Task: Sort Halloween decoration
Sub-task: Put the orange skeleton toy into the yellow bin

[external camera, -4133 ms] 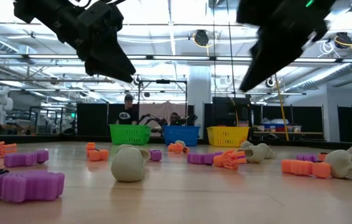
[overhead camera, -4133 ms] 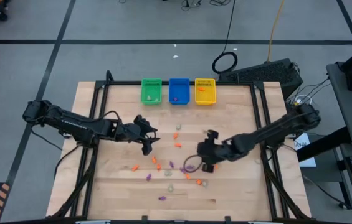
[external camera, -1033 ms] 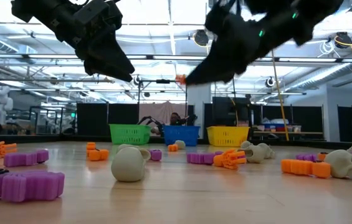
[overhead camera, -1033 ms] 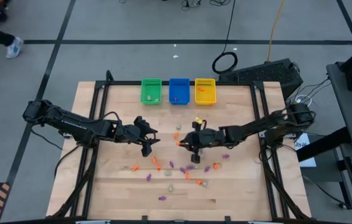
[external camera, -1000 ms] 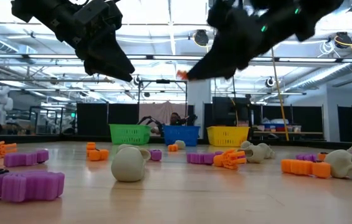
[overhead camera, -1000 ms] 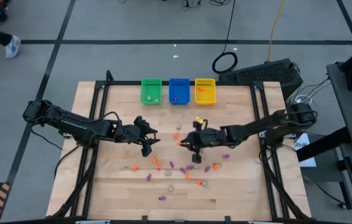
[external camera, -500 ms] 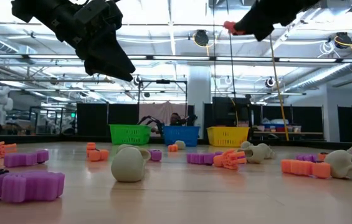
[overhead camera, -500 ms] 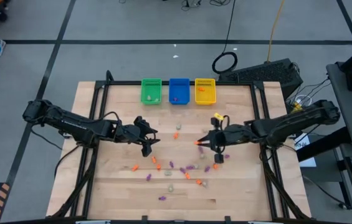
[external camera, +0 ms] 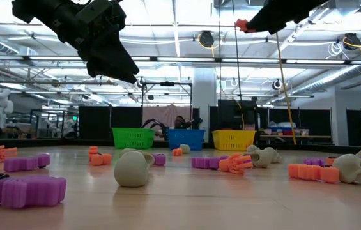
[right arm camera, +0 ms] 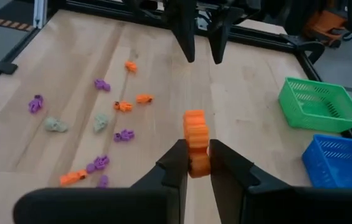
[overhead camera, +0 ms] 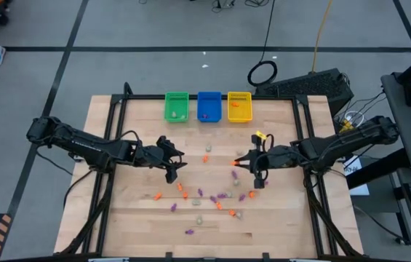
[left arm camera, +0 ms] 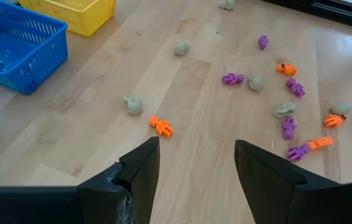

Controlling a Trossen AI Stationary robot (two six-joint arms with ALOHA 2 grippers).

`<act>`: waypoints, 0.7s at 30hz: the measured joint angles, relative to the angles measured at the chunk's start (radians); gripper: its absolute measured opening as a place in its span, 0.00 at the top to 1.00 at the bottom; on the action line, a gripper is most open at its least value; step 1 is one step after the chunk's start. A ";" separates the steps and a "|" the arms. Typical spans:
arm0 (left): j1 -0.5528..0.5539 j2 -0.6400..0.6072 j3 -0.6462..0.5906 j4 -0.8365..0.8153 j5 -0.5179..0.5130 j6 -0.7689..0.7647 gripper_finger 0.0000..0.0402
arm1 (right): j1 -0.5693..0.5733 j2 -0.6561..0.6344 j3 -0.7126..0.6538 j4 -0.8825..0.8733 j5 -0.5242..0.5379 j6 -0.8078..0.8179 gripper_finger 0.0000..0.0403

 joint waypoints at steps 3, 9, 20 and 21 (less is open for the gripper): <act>0.000 0.000 0.000 0.000 0.000 0.000 0.49 | 0.000 0.000 0.000 0.000 0.000 -0.080 0.89; 0.000 0.000 0.000 0.000 0.000 0.000 0.49 | 0.000 0.000 0.000 -0.002 0.000 -0.391 0.89; 0.000 0.000 0.000 0.000 0.000 0.000 0.49 | 0.000 0.000 0.000 0.001 0.004 -0.821 0.89; 0.000 0.000 0.000 0.000 0.000 0.000 0.49 | 0.000 0.000 0.000 0.001 0.004 -0.842 0.89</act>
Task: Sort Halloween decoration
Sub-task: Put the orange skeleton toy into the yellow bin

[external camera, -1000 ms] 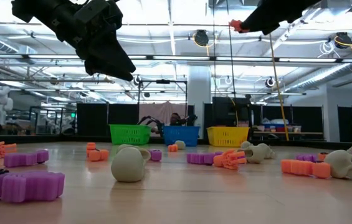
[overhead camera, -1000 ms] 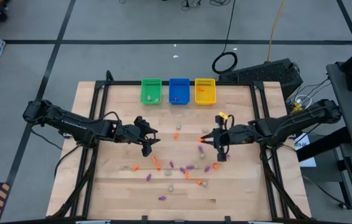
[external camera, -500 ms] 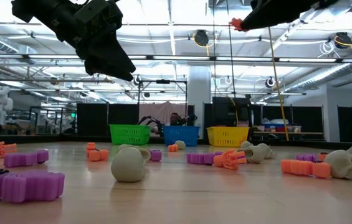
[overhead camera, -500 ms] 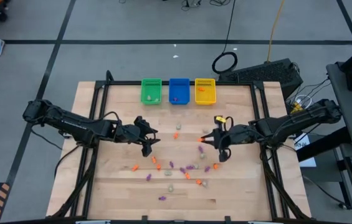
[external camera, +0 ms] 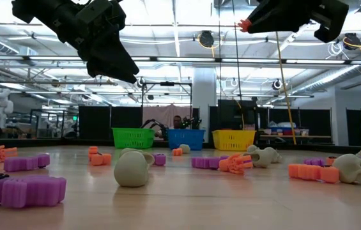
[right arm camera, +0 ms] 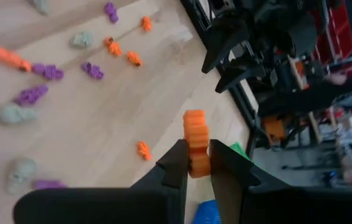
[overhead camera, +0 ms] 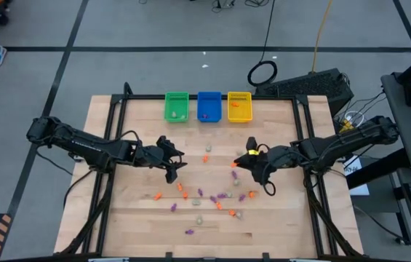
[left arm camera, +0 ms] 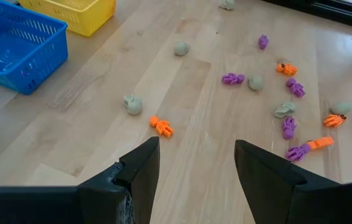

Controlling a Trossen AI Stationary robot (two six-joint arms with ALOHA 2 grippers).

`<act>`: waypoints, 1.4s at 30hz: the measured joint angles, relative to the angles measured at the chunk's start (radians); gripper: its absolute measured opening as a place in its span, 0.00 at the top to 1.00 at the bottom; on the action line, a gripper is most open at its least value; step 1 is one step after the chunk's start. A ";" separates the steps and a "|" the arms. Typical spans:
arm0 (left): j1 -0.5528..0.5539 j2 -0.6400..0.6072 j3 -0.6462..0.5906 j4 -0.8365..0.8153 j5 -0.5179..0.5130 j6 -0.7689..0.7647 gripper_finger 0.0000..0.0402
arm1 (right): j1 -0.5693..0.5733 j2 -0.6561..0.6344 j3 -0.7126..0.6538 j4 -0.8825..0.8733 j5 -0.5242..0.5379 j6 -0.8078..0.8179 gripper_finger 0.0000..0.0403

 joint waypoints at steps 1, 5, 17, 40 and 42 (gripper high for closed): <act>0.000 0.000 0.000 0.000 0.000 0.000 0.49 | 0.000 0.000 0.000 0.000 0.000 -0.018 0.89; 0.000 0.000 0.000 0.000 0.000 0.000 0.49 | 0.000 0.000 0.000 0.000 0.000 -0.083 0.89; 0.000 0.000 0.000 0.000 0.000 0.000 0.49 | 0.000 0.000 0.000 0.009 0.000 -0.112 0.89; 0.000 0.000 0.000 0.000 0.000 -0.001 0.49 | 0.000 0.000 0.000 0.008 -0.004 0.722 0.89; 0.000 0.000 0.000 0.000 0.000 -0.001 0.49 | 0.000 0.000 0.000 0.008 -0.005 0.830 0.89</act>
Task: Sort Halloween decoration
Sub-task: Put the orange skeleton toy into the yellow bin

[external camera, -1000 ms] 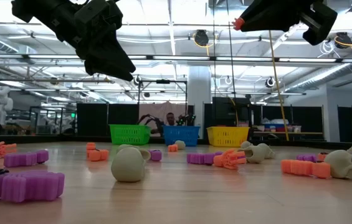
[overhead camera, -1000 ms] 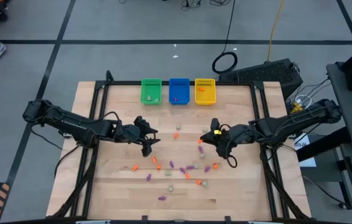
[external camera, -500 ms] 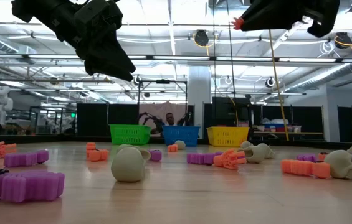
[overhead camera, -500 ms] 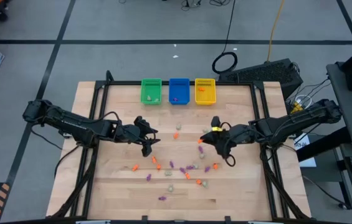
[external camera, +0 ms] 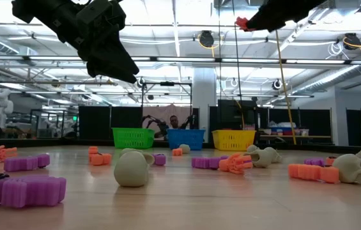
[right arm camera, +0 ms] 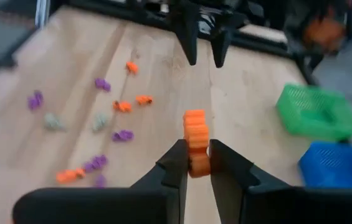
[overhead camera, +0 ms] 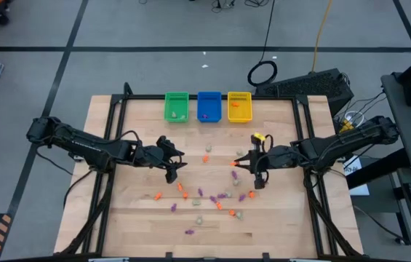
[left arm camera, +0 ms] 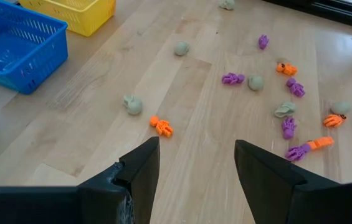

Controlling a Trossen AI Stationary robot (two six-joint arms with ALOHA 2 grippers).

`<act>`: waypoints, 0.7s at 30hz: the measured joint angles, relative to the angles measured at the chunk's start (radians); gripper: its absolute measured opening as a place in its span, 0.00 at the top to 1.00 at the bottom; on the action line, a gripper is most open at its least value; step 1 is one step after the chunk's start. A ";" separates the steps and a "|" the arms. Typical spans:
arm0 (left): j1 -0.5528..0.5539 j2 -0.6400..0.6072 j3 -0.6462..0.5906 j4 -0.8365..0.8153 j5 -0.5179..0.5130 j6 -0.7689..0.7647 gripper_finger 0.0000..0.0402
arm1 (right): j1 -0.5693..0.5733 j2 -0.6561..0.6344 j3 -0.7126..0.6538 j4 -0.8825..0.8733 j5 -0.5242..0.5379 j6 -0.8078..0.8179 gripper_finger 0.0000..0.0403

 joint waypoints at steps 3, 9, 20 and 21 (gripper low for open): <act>0.000 0.000 0.000 0.000 0.000 0.000 0.49 | 0.000 0.000 0.000 0.000 0.000 0.137 0.89; -0.001 0.000 0.000 0.000 0.000 -0.001 0.49 | 0.000 0.000 0.000 0.000 -0.004 0.322 0.89; 0.000 0.000 0.000 0.000 0.000 -0.003 0.49 | 0.000 0.000 0.000 0.000 -0.004 0.470 0.89; 0.000 0.000 0.000 0.000 0.000 -0.003 0.49 | 0.000 0.000 0.000 0.000 -0.004 0.467 0.89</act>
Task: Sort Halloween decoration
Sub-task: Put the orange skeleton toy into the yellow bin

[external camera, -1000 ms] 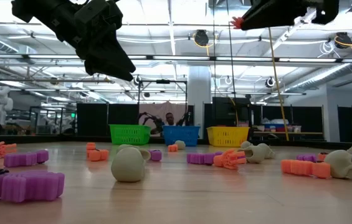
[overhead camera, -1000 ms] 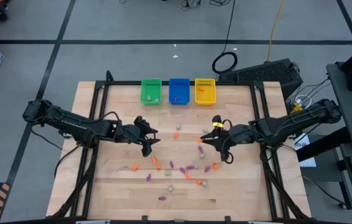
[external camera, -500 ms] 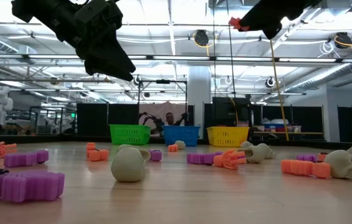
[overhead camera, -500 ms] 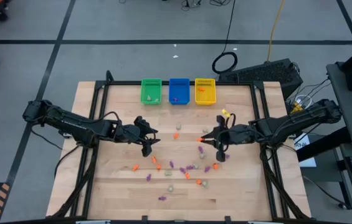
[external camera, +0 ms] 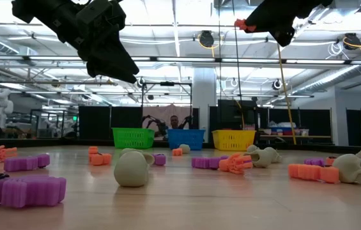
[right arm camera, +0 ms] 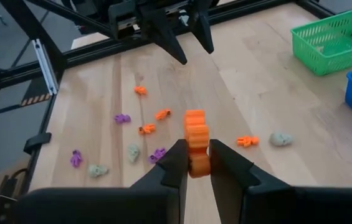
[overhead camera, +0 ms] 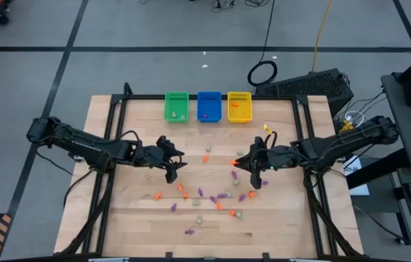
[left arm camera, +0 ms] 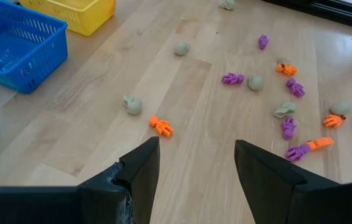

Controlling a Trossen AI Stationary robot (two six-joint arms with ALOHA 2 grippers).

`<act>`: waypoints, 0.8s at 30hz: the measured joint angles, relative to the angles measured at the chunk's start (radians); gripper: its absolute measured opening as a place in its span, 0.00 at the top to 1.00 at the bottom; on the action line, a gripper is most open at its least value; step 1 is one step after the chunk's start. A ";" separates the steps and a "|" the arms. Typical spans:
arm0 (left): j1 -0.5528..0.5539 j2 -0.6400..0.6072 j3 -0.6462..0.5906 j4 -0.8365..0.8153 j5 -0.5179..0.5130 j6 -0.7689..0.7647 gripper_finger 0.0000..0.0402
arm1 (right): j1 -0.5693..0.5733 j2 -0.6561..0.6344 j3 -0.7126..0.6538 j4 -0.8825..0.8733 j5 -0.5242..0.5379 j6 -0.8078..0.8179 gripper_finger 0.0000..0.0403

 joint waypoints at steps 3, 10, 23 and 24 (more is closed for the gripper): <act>0.000 0.000 0.000 0.000 0.000 0.000 0.49 | 0.000 0.000 0.000 0.000 0.000 -0.032 0.89; 0.000 0.000 0.000 0.000 0.000 0.000 0.49 | -0.003 0.000 0.000 0.000 0.079 -0.248 0.89; 0.000 0.000 0.000 0.032 0.000 0.003 0.49 | -0.096 0.004 0.000 0.015 0.402 -0.256 0.89; 0.000 0.000 0.000 0.032 0.000 0.003 0.49 | -0.121 0.009 0.000 0.016 0.402 -0.256 0.89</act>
